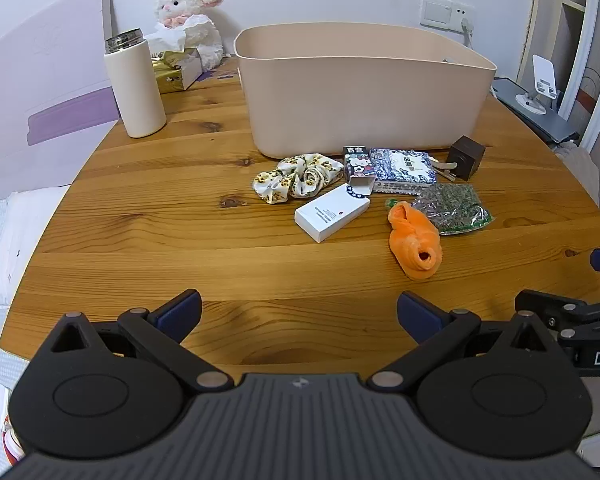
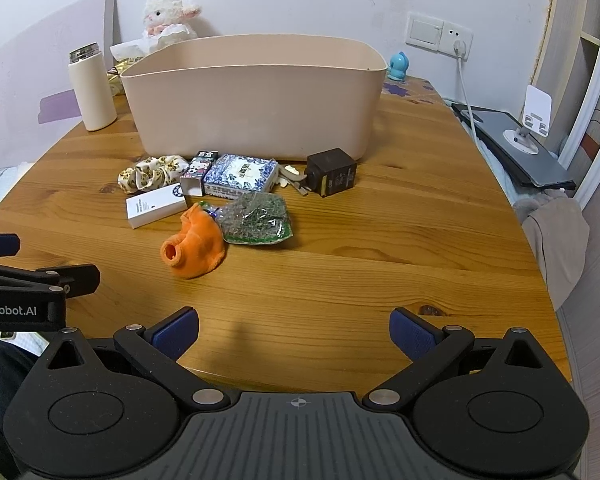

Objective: Organize objects
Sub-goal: 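Move both tools toward the items in front of the basket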

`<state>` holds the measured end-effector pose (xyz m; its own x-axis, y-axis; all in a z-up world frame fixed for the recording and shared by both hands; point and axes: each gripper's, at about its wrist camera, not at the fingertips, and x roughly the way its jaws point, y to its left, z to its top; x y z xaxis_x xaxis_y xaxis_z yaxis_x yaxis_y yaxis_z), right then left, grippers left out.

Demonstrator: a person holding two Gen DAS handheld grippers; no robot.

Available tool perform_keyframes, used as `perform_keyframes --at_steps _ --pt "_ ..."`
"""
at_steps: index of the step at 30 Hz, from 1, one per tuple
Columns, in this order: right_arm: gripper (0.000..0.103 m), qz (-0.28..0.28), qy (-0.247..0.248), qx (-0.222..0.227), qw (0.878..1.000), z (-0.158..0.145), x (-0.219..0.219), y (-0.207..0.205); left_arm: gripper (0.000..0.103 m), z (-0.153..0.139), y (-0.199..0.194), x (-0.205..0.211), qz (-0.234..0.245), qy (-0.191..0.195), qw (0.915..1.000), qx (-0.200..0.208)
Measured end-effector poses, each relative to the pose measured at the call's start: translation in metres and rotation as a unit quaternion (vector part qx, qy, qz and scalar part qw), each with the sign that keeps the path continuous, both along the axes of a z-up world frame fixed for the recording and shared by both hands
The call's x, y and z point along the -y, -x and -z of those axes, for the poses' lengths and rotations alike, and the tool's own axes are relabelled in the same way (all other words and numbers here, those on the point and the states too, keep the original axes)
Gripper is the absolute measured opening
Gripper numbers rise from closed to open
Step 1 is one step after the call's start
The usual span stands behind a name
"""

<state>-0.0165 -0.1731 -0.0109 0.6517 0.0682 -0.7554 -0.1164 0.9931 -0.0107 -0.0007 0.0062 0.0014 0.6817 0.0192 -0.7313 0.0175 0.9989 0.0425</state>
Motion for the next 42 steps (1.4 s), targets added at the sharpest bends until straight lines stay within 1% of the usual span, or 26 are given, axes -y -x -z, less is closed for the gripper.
perform_keyframes --at_steps 16,22,26,31,38,42 --pt "0.103 0.009 0.004 -0.004 1.0 0.004 0.005 -0.008 0.103 0.001 -0.006 -0.006 0.008 0.002 1.0 0.004" --pt "0.103 0.008 0.004 -0.001 1.0 0.003 0.007 -0.012 0.103 0.003 -0.011 -0.008 0.02 0.023 0.9995 0.003" --pt "0.102 0.007 0.003 0.002 1.0 0.004 0.008 -0.015 0.103 0.007 -0.014 -0.006 0.019 0.007 0.9998 0.002" --pt "0.099 0.006 0.004 0.005 1.0 0.007 0.007 -0.02 0.103 0.011 -0.021 -0.008 0.023 0.01 0.9997 0.002" --pt "0.097 0.002 -0.008 0.023 1.0 0.01 0.011 -0.033 0.103 0.018 -0.036 -0.008 0.029 -0.006 0.9994 0.017" --pt "0.096 -0.002 -0.034 0.024 0.999 0.012 0.017 -0.046 0.103 0.021 -0.049 -0.009 0.04 -0.002 0.9989 0.023"
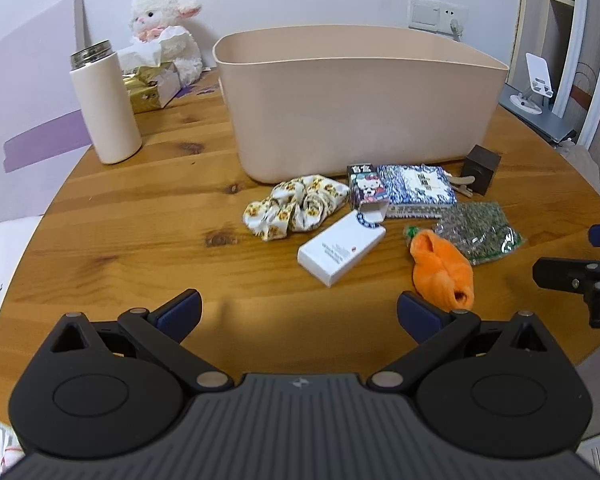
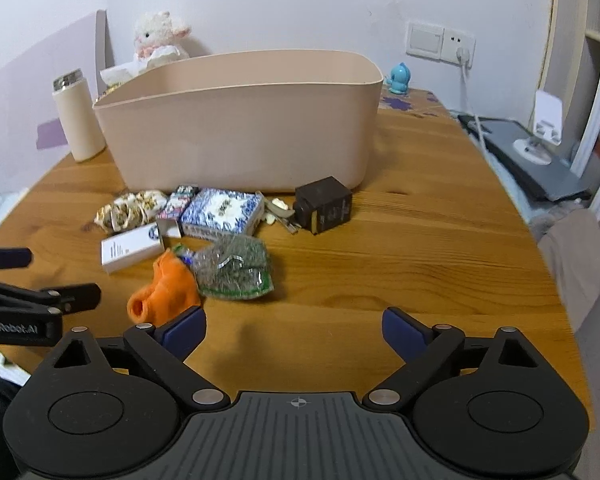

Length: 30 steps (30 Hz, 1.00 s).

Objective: Organize objects
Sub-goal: 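Move both tools toward the items in front of the basket, then grasp the white card box with the left tool while the right grasps the green packet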

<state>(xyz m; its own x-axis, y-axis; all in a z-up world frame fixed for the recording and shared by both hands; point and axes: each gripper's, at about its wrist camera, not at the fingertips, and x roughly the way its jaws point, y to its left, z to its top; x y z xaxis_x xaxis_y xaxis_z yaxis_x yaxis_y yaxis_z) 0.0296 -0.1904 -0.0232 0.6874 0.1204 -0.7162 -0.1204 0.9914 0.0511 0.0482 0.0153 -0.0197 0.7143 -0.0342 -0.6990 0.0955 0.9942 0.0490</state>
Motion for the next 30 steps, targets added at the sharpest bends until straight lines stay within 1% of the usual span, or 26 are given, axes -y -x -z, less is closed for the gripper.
perform_keyframes --at_steps 1,4,7,11,14,17,19,21,22,23,24,25,26,27,28,29,30 --pt "0.095 0.001 -0.003 0.001 1.0 0.001 0.001 -0.003 0.103 0.001 -0.003 0.0 0.011 0.001 0.9999 0.002" --pt "0.095 0.002 -0.002 0.01 1.0 0.001 0.001 -0.011 0.103 0.004 -0.016 -0.001 0.022 0.006 0.9997 0.002" --pt "0.094 -0.003 -0.01 0.015 1.0 0.002 0.0 -0.021 0.103 0.007 -0.028 -0.002 0.032 0.011 0.9994 0.001" --pt "0.093 -0.011 -0.018 0.014 1.0 0.007 -0.002 -0.033 0.103 0.014 -0.043 0.002 0.05 0.012 0.9986 -0.012" --pt "0.091 -0.019 -0.026 0.008 0.999 0.013 -0.006 -0.042 0.103 0.019 -0.05 0.004 0.06 0.022 0.9977 -0.022" --pt "0.088 -0.026 -0.031 0.003 0.999 0.019 -0.012 -0.049 0.103 0.025 -0.054 0.005 0.065 0.031 0.997 -0.029" --pt "0.082 -0.03 -0.032 0.001 0.999 0.022 -0.015 -0.053 0.102 0.026 -0.055 0.008 0.069 0.027 0.997 -0.022" --pt "0.077 -0.035 -0.034 -0.003 0.999 0.026 -0.019 -0.058 0.094 0.026 -0.055 0.011 0.073 0.025 0.9969 -0.011" --pt "0.074 -0.038 -0.038 -0.005 0.999 0.027 -0.019 -0.059 0.086 0.025 -0.056 0.012 0.078 0.022 0.9967 -0.005" --pt "0.072 -0.042 -0.044 -0.006 0.998 0.028 -0.021 -0.059 0.081 0.024 -0.056 0.013 0.082 0.025 0.9963 -0.003" --pt "0.066 -0.044 -0.047 -0.007 0.998 0.029 -0.021 -0.06 0.078 0.024 -0.056 0.014 0.083 0.025 0.9962 -0.001" --pt "0.061 -0.046 -0.051 -0.007 0.998 0.03 -0.021 -0.059 0.072 0.023 -0.056 0.014 0.085 0.024 0.9961 0.002" --pt "0.058 -0.047 -0.055 -0.006 0.997 0.031 -0.022 -0.059 0.066 0.022 -0.056 0.015 0.088 0.026 0.9958 0.003" --pt "0.047 -0.049 -0.06 -0.005 0.997 0.031 -0.021 -0.057 0.063 0.022 -0.055 0.015 0.089 0.026 0.9957 0.005" --pt "0.042 -0.05 -0.064 -0.004 0.997 0.03 -0.021 -0.057 0.055 0.021 -0.055 0.015 0.092 0.028 0.9954 0.006" --pt "0.042 -0.049 -0.063 -0.002 0.997 0.03 -0.022 -0.056 0.047 0.02 -0.054 0.015 0.094 0.029 0.9952 0.006" --pt "0.04 -0.049 -0.06 -0.001 0.997 0.029 -0.022 -0.056 0.043 0.02 -0.053 0.015 0.095 0.031 0.995 0.005"
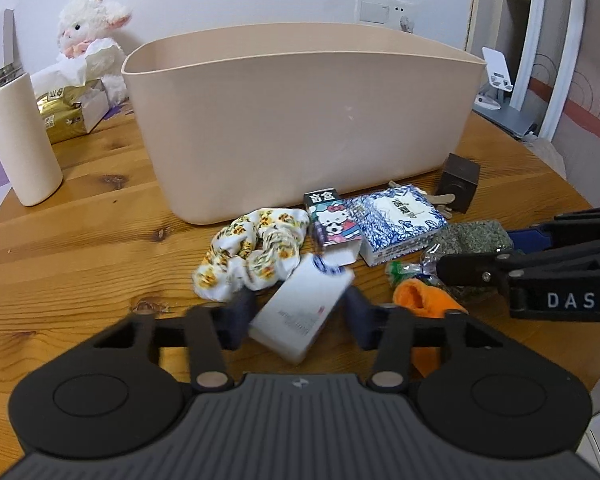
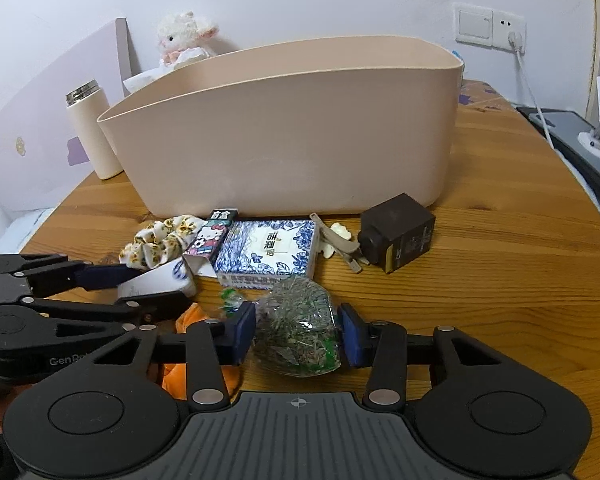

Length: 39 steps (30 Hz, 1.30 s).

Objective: Organize objects
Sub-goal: 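Grasp the white card box with the left tool while the right grasps the green packet, then lift both items over the basket and open both tools to drop them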

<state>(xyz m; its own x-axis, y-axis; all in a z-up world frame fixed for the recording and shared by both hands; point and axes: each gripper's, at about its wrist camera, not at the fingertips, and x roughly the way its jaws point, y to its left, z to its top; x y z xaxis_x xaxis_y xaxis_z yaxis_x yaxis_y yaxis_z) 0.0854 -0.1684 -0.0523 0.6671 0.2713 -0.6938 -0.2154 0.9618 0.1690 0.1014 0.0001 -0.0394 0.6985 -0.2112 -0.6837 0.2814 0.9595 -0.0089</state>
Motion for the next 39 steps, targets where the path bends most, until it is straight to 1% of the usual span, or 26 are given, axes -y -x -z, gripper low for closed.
perform_keyframes --at_steps 3,8,12,13,16,22,26,29,34,39 --pt "0.035 0.002 -0.002 0.004 1.0 -0.002 0.002 0.003 0.034 -0.002 0.002 -0.001 -0.002 0.001 1.0 -0.008" --pt "0.033 0.011 0.0 0.011 1.0 -0.008 0.006 0.009 0.033 -0.005 0.011 -0.003 -0.008 0.008 0.9997 -0.021" --pt "0.032 0.016 -0.001 0.02 1.0 -0.015 0.01 0.017 0.033 -0.015 0.022 -0.007 -0.016 0.008 0.9998 -0.011" --pt "0.032 0.017 -0.002 0.024 1.0 -0.019 0.011 0.019 0.033 -0.019 0.025 -0.008 -0.016 0.011 0.9998 -0.007" --pt "0.032 0.022 -0.004 0.046 0.999 -0.033 0.015 0.025 0.033 -0.041 0.034 -0.012 -0.018 0.012 0.9995 0.023" --pt "0.032 0.031 -0.007 0.106 0.994 -0.073 0.02 0.027 0.033 -0.087 0.036 -0.021 -0.029 0.016 0.9958 0.085" --pt "0.032 0.042 -0.009 0.144 0.989 -0.099 0.026 0.015 0.033 -0.113 0.021 -0.02 -0.037 0.006 0.9923 0.118" --pt "0.032 0.05 -0.006 0.163 0.985 -0.11 0.028 0.0 0.033 -0.128 0.0 -0.014 -0.041 -0.001 0.9902 0.134" --pt "0.032 0.068 0.0 0.178 0.982 -0.123 0.03 -0.033 0.033 -0.131 -0.045 -0.003 -0.052 -0.011 0.9906 0.126" --pt "0.032 0.082 0.015 0.162 0.983 -0.12 0.025 -0.072 0.033 -0.115 -0.092 0.007 -0.07 -0.027 0.9927 0.095"
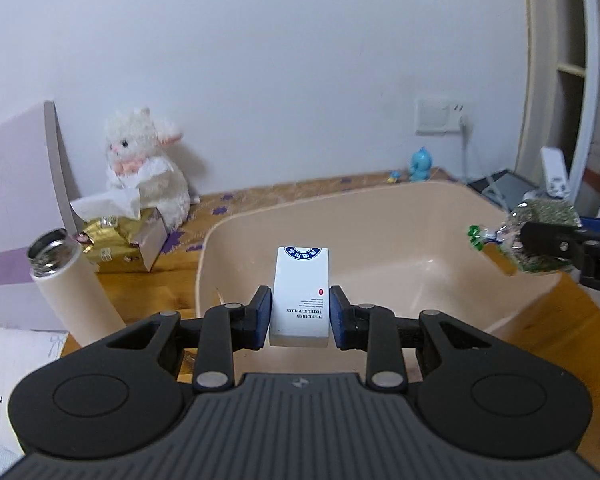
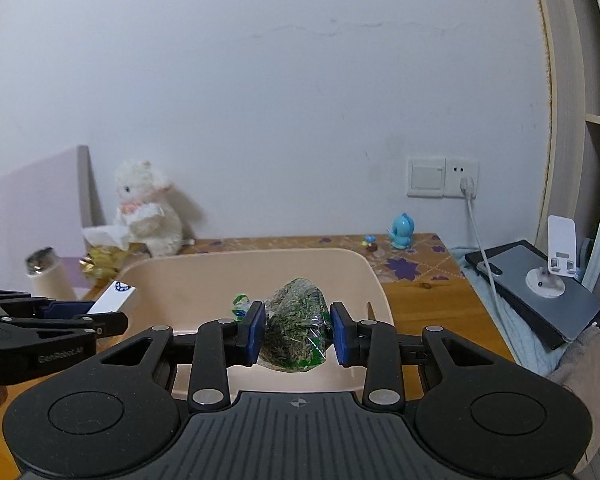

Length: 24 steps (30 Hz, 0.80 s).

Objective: Organize objects
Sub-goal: 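Lift both items over the basket and open both tools to drop them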

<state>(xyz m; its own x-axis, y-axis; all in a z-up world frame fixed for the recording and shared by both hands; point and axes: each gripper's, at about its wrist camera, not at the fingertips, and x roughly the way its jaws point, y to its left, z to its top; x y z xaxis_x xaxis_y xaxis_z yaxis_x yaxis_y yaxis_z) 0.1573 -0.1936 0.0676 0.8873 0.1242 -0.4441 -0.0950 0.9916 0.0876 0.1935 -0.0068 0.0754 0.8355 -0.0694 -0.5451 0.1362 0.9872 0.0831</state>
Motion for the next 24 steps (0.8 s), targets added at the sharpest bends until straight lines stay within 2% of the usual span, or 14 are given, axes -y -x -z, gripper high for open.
perform_keyframes --at_steps 5,7,10,11,12,13,14,15,16,17,24 --pt "0.032 0.008 0.024 -0.035 0.999 0.022 -0.01 -0.025 0.033 0.033 -0.033 0.007 -0.008 -0.022 0.9982 -0.055" --pt "0.032 0.008 0.031 -0.05 0.998 0.03 -0.013 -0.031 0.033 0.043 -0.042 0.006 -0.007 -0.015 0.9968 -0.078" --pt "0.033 0.01 0.038 -0.065 0.997 0.038 -0.015 -0.036 0.034 0.047 -0.047 0.003 -0.008 -0.006 0.9961 -0.088" --pt "0.034 0.01 0.037 -0.069 0.997 0.039 -0.014 -0.037 0.034 0.046 -0.046 0.002 -0.007 -0.008 0.9962 -0.086" --pt "0.045 0.01 0.035 -0.07 0.997 0.039 -0.013 -0.037 0.034 0.045 -0.045 0.002 -0.005 -0.009 0.9965 -0.083" --pt "0.046 0.011 0.033 -0.068 0.997 0.039 -0.012 -0.035 0.039 0.043 -0.043 0.001 -0.002 -0.012 0.9967 -0.081" --pt "0.049 0.01 0.032 -0.065 0.997 0.037 -0.011 -0.033 0.048 0.04 -0.04 0.001 0.0 -0.014 0.9968 -0.079" --pt "0.058 0.011 0.032 -0.063 0.997 0.034 -0.01 -0.03 0.056 0.036 -0.036 0.001 0.003 -0.013 0.9971 -0.075" --pt "0.066 0.012 0.032 -0.061 0.998 0.03 -0.009 -0.027 0.075 0.032 -0.032 0.001 0.0 -0.013 0.9975 -0.07" --pt "0.069 0.01 0.032 -0.056 0.998 0.026 -0.009 -0.021 0.083 0.025 -0.025 0.0 -0.007 -0.014 0.9982 -0.059" --pt "0.092 0.0 0.039 -0.04 0.998 0.005 -0.008 0.015 0.092 -0.004 0.019 -0.005 0.008 -0.039 0.999 -0.021"
